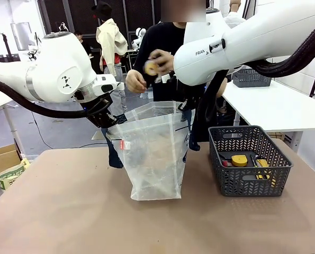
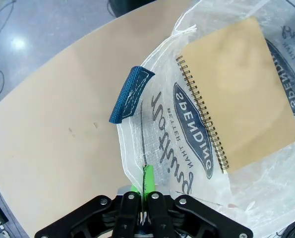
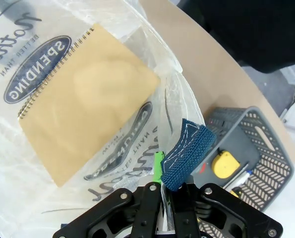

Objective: Transfer purchased items from the store into the shopping bag.
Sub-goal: Move the Reusable shopping bag to the right side of the table.

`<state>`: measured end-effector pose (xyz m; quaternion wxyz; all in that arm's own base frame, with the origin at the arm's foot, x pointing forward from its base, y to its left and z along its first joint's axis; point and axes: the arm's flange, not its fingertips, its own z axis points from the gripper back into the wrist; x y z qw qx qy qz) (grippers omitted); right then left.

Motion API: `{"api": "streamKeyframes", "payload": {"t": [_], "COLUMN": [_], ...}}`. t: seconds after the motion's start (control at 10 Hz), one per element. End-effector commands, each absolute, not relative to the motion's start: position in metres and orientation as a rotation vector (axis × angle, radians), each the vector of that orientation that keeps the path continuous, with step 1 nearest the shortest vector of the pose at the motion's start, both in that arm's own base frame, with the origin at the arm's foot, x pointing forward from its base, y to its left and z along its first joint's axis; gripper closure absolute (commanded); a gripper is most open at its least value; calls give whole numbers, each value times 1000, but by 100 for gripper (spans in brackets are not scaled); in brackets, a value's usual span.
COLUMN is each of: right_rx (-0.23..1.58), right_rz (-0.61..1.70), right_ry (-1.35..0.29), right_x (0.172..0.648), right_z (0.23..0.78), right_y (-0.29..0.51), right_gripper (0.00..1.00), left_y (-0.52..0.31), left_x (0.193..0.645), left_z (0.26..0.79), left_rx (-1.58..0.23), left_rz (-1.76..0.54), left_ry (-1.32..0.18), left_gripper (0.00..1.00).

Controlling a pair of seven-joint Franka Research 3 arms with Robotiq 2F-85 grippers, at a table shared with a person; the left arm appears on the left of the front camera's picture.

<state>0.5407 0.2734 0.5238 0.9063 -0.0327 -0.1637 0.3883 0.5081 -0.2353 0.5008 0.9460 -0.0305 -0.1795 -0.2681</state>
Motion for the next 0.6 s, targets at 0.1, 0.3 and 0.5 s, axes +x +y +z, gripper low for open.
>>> {"api": "streamKeyframes", "payload": {"t": [0.1, 0.3, 0.5], "right_rx": [-68, -68, -68], "right_rz": [796, 796, 796], "right_ry": [-333, -333, -333], "right_x": [541, 541, 541], "right_z": [522, 522, 522], "right_y": [271, 271, 271], "right_gripper": [100, 100, 100], "left_y": [-233, -233, -233], "left_x": [509, 509, 509], "left_z": [502, 502, 502], "left_rx": [-49, -49, -49], "left_rz": [-550, -550, -550], "left_ry": [-369, -369, -369], "left_gripper": [100, 100, 100]}}
